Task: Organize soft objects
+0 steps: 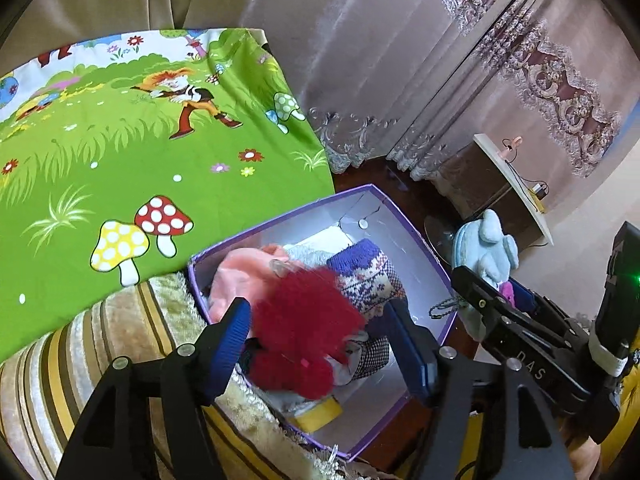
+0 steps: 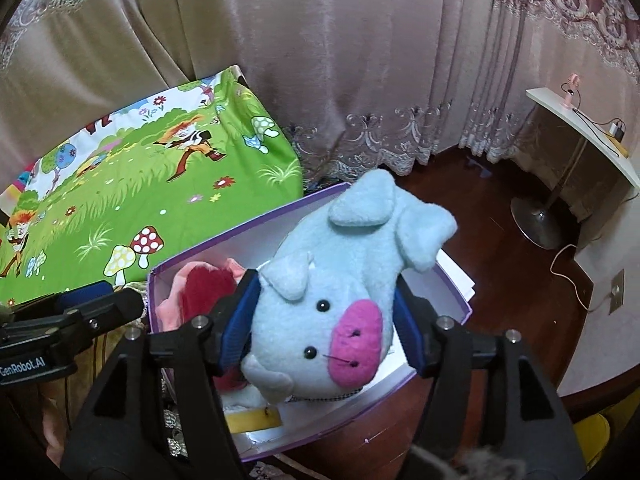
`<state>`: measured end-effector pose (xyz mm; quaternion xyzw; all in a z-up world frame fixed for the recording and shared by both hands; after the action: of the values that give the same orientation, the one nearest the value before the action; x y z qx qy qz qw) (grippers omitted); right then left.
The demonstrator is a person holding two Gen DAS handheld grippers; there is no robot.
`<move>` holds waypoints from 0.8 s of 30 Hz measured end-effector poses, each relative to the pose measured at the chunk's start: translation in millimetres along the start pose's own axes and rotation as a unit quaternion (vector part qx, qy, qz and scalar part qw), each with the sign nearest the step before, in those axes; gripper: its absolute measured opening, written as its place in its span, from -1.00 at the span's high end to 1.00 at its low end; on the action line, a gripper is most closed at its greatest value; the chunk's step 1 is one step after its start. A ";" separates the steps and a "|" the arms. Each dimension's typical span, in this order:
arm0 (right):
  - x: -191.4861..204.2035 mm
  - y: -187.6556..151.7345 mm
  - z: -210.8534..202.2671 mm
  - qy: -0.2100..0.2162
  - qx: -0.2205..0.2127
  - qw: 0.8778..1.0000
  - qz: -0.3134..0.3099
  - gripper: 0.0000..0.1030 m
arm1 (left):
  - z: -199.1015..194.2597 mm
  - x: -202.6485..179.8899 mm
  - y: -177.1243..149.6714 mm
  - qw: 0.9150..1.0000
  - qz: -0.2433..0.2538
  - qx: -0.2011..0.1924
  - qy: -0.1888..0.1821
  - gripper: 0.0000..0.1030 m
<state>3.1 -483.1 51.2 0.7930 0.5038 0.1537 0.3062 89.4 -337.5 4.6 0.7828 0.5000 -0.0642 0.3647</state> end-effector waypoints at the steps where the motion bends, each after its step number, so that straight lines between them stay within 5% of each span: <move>1: -0.4 -0.9 -1.1 -0.002 0.000 1.000 0.001 -0.38 | -0.6 1.4 -2.7 1.000 -0.005 0.003 -0.003 -0.35; 11: -4.3 -13.4 -16.7 -0.019 0.009 1.000 0.003 -0.49 | -13.7 13.8 -41.0 0.996 -0.069 0.037 -0.035 -0.36; 24: -3.0 -34.6 -30.1 -0.029 0.013 0.999 -0.009 -0.49 | -16.0 -0.5 -63.9 0.999 -0.013 0.034 -0.017 -0.65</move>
<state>-39.3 -465.3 52.3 0.7964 0.5040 0.1210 0.3116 31.9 -312.7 -15.9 0.7868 0.5017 -0.0994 0.3454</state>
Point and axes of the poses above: each gripper's, at about its wrist camera, not at the fingertips, and z roughly the way its jaws point, x to its left, y to its top, the point moved 3 cm from there along z, roughly the way its jaws point, and after that the axes turned 3 degrees about -y, right-handed, at the moved point
